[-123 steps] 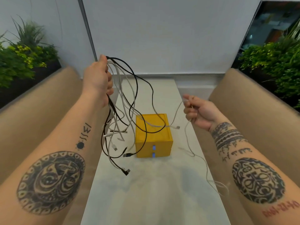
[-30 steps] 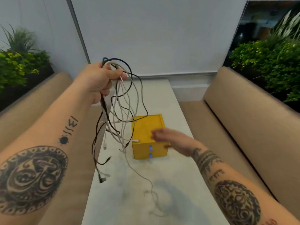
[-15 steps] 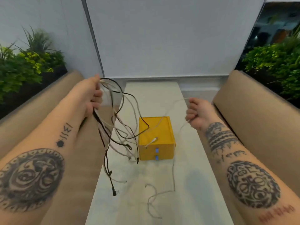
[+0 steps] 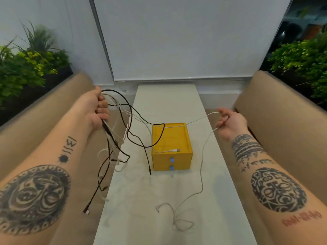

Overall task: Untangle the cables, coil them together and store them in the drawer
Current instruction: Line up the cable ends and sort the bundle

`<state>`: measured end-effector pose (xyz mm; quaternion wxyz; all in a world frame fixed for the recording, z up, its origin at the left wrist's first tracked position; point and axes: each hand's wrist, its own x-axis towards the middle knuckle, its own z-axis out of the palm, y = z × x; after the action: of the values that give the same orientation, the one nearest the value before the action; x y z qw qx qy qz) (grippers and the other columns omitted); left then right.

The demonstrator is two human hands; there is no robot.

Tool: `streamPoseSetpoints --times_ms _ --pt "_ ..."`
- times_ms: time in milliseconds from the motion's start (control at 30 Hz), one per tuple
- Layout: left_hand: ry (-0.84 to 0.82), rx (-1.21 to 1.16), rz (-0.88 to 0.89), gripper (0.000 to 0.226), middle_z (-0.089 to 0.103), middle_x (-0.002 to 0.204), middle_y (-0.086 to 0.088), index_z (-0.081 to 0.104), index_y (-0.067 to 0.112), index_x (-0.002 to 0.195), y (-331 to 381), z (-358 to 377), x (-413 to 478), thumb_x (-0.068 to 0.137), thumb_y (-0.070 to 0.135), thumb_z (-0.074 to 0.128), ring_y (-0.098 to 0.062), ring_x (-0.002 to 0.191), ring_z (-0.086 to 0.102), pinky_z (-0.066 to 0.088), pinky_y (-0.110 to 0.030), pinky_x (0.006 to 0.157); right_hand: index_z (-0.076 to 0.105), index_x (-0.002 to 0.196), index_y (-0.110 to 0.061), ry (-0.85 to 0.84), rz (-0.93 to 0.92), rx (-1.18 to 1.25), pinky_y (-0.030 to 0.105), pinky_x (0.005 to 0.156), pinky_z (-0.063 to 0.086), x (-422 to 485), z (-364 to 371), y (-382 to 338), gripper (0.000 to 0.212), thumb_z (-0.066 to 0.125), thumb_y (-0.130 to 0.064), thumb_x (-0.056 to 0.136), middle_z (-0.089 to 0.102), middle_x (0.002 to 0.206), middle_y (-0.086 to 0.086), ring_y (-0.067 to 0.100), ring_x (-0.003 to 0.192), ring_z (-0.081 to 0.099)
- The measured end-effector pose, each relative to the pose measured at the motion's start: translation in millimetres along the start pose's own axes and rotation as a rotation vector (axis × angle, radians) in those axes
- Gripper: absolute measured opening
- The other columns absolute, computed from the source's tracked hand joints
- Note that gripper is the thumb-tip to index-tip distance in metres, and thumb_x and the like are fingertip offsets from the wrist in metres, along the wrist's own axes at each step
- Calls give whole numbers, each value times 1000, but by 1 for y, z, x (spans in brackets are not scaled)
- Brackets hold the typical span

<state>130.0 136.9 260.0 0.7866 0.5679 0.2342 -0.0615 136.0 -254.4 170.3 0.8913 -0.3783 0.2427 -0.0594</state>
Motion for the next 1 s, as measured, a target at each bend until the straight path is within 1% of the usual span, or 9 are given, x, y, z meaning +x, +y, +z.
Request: streamPoseSetpoints --times_ms 100,200,367,467,633,733,800,900,1000 --pt "-117 -34 -81 49 27 47 10 37 25 65 -6 15 -2 105 53 34 -4 33 19 9 -14 37 52 126 -11 -71 51 -97 16 39 36 -3 14 17 25 42 -21 105 70 72 -3 3 42 40" --pt "-280 -87 -206 43 36 52 9 41 23 69 -15 25 -7 106 44 35 -4 33 25 12 -13 37 47 131 -23 -130 89 -265 17 39 38 -19 34 32 26 43 -22 105 72 100 7 7 43 45" --pt "-386 -68 -350 39 72 83 -3 44 19 76 -50 46 -11 107 40 34 -6 36 34 21 -13 30 46 143 -26 -274 51 -531 16 38 32 -56 70 54 36 44 -29 106 72 70 -2 8 42 44" --pt "-381 -37 -389 38 76 107 -9 42 18 77 -70 63 -16 108 38 33 -10 36 41 24 -12 29 44 145 -31 -377 -14 -742 17 40 26 -71 84 66 39 42 -27 106 63 68 -1 9 40 41" --pt "-335 98 -347 34 65 71 -4 49 16 88 -92 87 -28 109 39 35 -18 48 62 27 -11 30 63 133 -23 -405 -231 -1054 22 43 38 -80 90 84 34 53 -27 101 61 73 -1 15 51 52" --pt "-298 183 -287 34 59 57 3 58 16 88 -99 96 -32 108 39 42 -12 45 57 25 -12 30 69 122 -16 -471 -416 -1351 35 71 51 -86 89 80 31 48 -25 101 66 93 1 24 80 61" --pt "-286 203 -263 29 59 53 5 59 18 91 -102 98 -31 106 39 47 -12 47 54 23 -13 30 64 115 -10 -538 -440 -1558 41 81 52 -92 90 74 28 41 -17 101 67 107 10 31 96 62" --pt "-292 192 -272 28 58 52 7 61 19 87 -103 100 -29 102 42 55 -11 44 56 23 -13 31 52 120 -7 -592 -417 -1777 39 80 49 -101 92 64 25 39 -10 99 63 117 14 32 104 58" --pt "-339 175 -254 30 58 58 9 63 21 82 -104 100 -27 97 47 60 -9 43 53 25 -14 32 28 151 -9 -604 -505 -1858 35 74 43 -105 91 57 52 43 -15 102 61 113 7 26 101 57"
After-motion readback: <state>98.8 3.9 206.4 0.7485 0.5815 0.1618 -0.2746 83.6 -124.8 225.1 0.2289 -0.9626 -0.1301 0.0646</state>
